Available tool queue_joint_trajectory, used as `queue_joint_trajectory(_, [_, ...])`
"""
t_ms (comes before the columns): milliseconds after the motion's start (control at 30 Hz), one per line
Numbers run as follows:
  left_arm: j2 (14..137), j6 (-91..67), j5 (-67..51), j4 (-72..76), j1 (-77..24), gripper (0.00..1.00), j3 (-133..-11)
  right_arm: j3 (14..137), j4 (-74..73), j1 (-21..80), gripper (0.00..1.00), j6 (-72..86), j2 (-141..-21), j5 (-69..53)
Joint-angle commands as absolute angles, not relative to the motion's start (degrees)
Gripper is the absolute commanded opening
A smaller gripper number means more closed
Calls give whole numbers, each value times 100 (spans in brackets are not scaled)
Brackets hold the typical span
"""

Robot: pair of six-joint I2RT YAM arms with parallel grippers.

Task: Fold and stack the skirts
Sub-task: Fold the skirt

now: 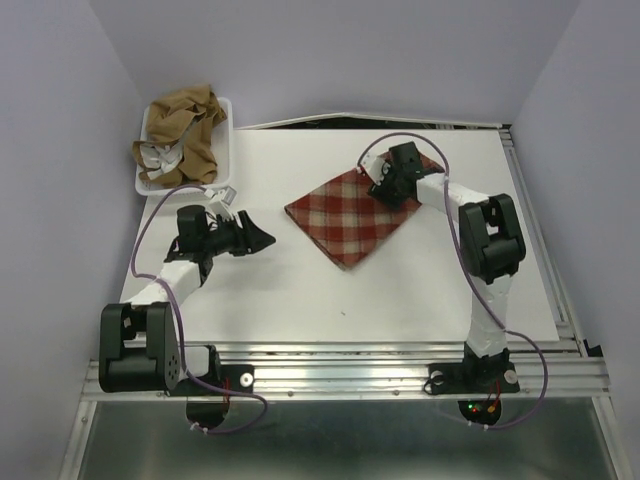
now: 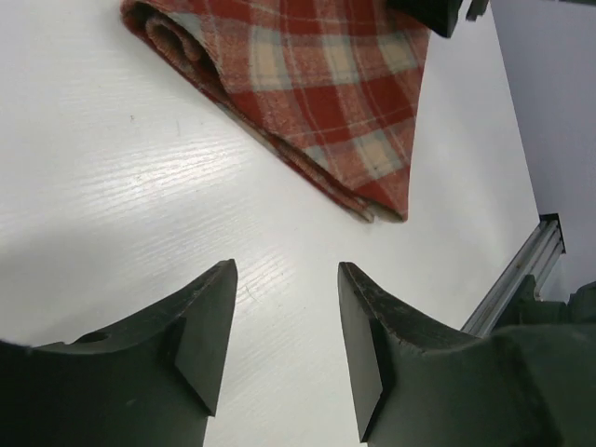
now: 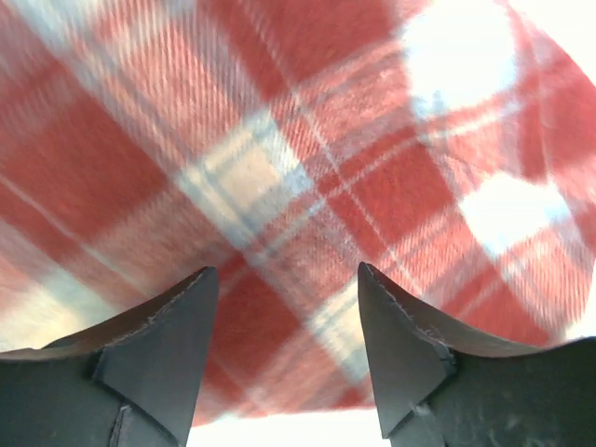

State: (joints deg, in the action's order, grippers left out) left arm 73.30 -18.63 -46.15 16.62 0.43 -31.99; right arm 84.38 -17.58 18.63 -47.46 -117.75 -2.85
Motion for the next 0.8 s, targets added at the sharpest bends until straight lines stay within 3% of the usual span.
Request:
queue_joint_trajectory(0, [7251, -2074, -4702, 1995, 26, 61, -3251, 9954, -2256, 2099, 69, -3755, -11769, -605])
queue_joint_trajectory(133, [7487, -2661, -4545, 2504, -202, 68, -3296, 9444, -2901, 2442, 71, -3034, -11078, -1431])
queue_joint_trajectory(367, [8269, -3997, -3086, 3655, -949, 98, -3498, 8262, -2093, 2900, 75, -1847, -10441, -1354])
queue_joint_trajectory(400, [8566, -4304, -3015, 3996, -1010, 98, -3602, 8201, -1883, 2961, 80, -1550, -10468, -1258])
queue_joint_trajectory(767, [10335, -5598, -2953, 5343, -1099, 98, -4412, 7462, -1266, 3199, 80, -1442, -10503, -563])
